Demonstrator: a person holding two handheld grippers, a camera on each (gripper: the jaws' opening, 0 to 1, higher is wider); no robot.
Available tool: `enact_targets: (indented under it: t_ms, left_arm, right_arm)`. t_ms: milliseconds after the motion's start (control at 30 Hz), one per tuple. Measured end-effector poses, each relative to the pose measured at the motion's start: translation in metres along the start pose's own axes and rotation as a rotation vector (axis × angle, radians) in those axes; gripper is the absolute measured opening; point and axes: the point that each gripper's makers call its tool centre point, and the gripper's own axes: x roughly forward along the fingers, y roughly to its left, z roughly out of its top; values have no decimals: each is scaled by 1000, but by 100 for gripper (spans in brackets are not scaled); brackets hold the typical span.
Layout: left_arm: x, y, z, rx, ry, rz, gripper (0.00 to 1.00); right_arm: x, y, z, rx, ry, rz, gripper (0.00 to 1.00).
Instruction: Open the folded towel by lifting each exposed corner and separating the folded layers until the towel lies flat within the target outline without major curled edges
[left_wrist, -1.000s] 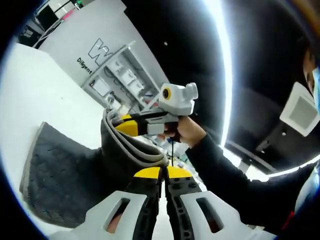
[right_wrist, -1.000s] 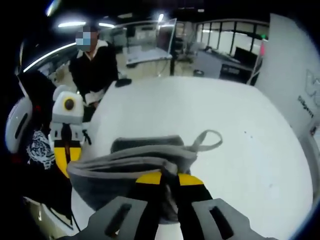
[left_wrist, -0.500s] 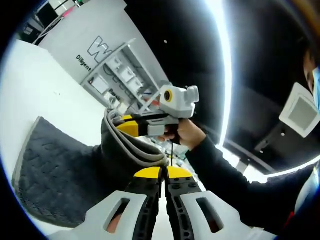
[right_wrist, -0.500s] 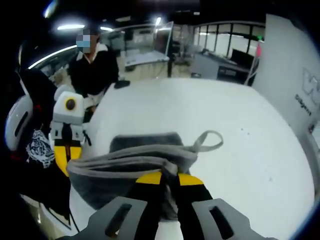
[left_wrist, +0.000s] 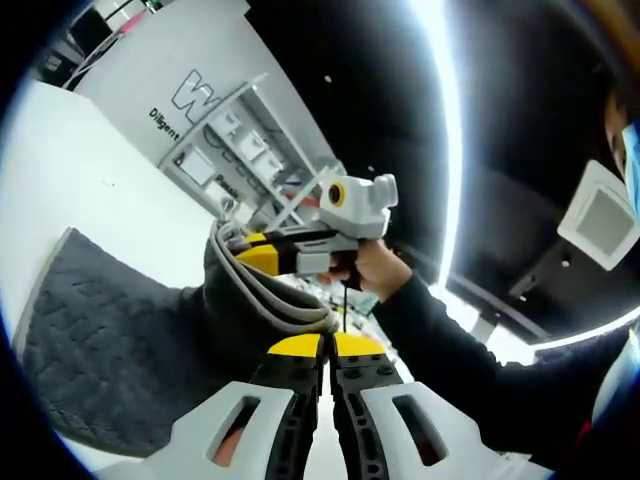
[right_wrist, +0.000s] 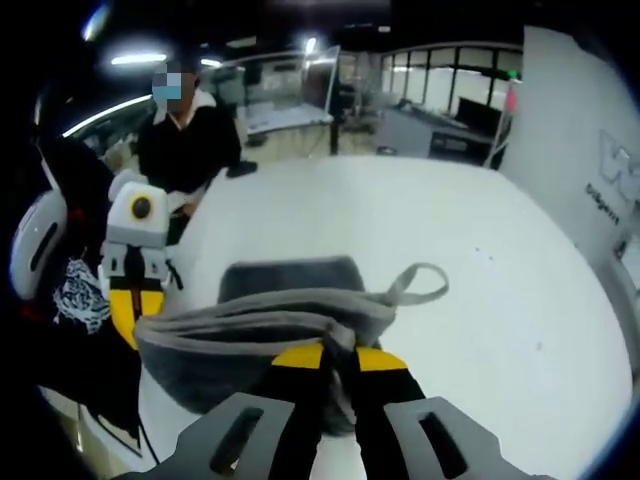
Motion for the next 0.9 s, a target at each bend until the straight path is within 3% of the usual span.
enact_targets:
  t_ms: [433, 900]
  left_arm:
    - [9, -5, -9, 37, 18, -14, 0]
    - [22, -6, -18, 102, 55, -27, 0]
  right_arm:
    - [-8, -2, -9, -2, -9, -13, 5]
    - [-19, -19, -24, 17, -7, -31, 5]
